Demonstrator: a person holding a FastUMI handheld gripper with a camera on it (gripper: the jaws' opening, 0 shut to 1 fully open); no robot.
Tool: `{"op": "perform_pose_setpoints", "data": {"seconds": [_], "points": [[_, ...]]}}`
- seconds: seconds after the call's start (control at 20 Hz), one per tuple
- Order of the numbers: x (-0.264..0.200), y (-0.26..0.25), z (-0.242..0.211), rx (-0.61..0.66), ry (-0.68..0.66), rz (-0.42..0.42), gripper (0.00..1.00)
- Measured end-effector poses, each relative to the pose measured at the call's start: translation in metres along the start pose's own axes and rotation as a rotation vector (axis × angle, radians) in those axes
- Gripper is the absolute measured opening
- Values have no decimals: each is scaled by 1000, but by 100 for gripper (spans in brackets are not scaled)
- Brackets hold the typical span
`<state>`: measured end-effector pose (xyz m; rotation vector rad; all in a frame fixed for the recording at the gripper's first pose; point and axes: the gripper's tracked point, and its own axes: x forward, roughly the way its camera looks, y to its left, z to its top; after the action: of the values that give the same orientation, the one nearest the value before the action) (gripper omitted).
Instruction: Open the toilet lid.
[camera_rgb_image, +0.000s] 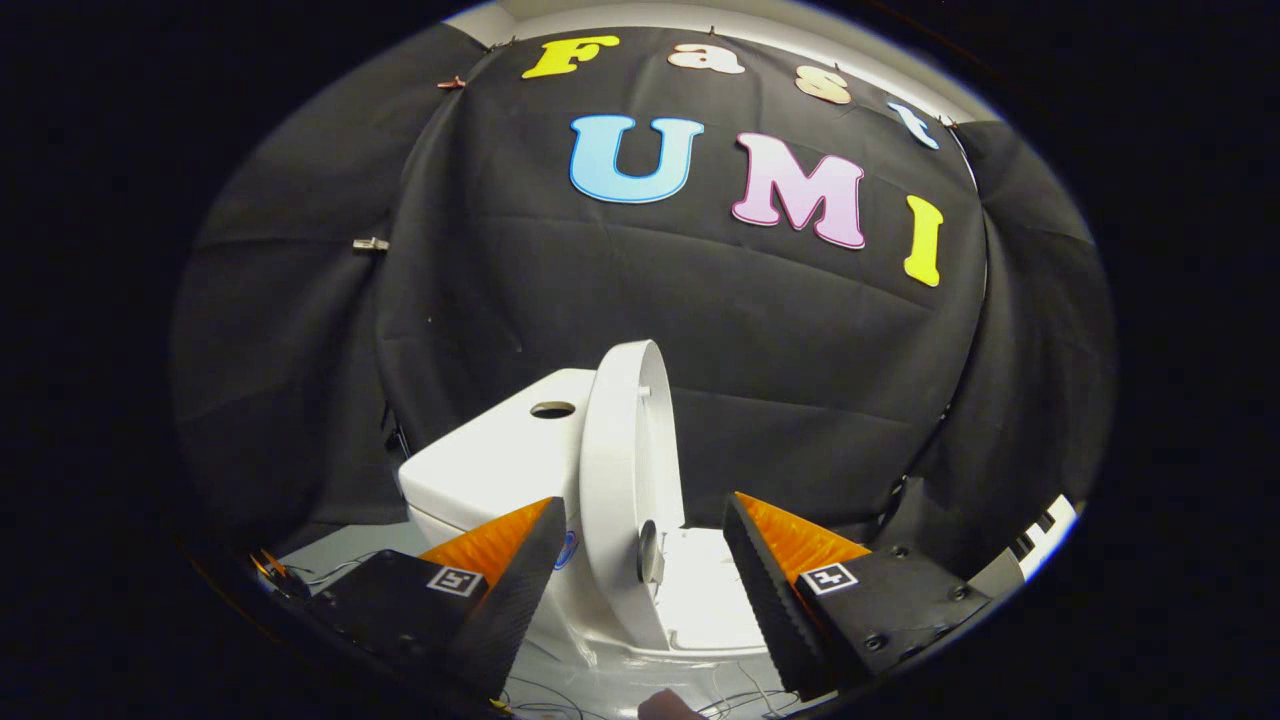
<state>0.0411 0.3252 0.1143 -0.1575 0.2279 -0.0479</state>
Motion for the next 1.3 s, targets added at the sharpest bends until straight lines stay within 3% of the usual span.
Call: {"op": "perform_pose_setpoints", "data": {"seconds": [0.3, 0.55, 0.8, 0.95, 1.15, 1.3], "points": [[-21, -24, 34, 67, -60, 42, 99], [-27, -74, 50, 81, -104, 40, 99], [-19, -129, 29, 153, -104, 82, 99], [-10, -173, 14, 140, -131, 62, 99], [5, -224, -23, 136, -74, 14, 100], [12, -250, -38, 160, -83, 27, 100]]}}
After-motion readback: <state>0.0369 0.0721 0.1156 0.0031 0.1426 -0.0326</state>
